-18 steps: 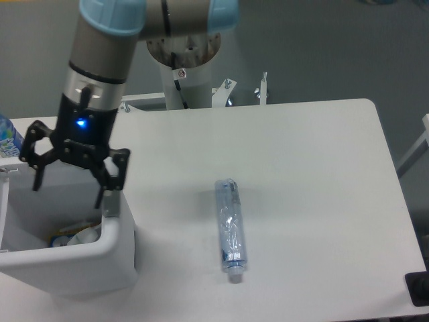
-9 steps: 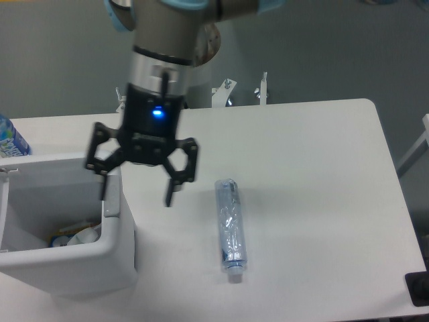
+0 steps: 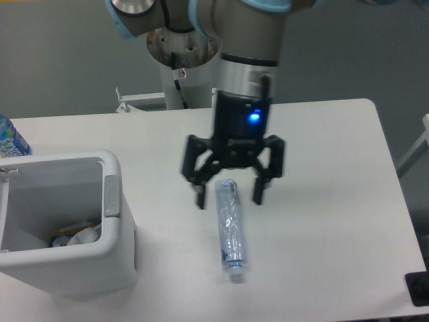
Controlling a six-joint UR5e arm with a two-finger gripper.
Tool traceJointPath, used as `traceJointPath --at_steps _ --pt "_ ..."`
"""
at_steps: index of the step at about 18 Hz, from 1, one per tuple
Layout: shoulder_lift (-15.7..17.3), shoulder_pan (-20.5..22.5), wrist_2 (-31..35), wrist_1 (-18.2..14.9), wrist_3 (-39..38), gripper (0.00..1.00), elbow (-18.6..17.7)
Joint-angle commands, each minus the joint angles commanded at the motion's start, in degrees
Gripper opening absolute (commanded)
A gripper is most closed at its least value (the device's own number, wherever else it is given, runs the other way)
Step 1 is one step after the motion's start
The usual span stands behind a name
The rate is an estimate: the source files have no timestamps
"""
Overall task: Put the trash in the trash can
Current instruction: 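Raise the open gripper and move it toward the water bottle, then lower the gripper around the clear plastic water bottle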
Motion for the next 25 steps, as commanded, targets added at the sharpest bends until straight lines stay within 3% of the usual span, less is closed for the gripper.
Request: traceJointPath --at_steps 5,8,13,22,25 --pt "-2.29 0.7 1.75 5.89 0.0 1.0 -1.05" --pt "-2.55 1.06 3.6 5.98 0.09 1.0 -2.19" --pt "-6.24 0.97 7.46 5.98 1.05 1.0 -2.29" --pt "-12.39 -0.69 8.61 5.72 19.57 1.0 -3.78" --pt "-14.07 -2.19 8.61 5.98 21.53 1.0 -5.26"
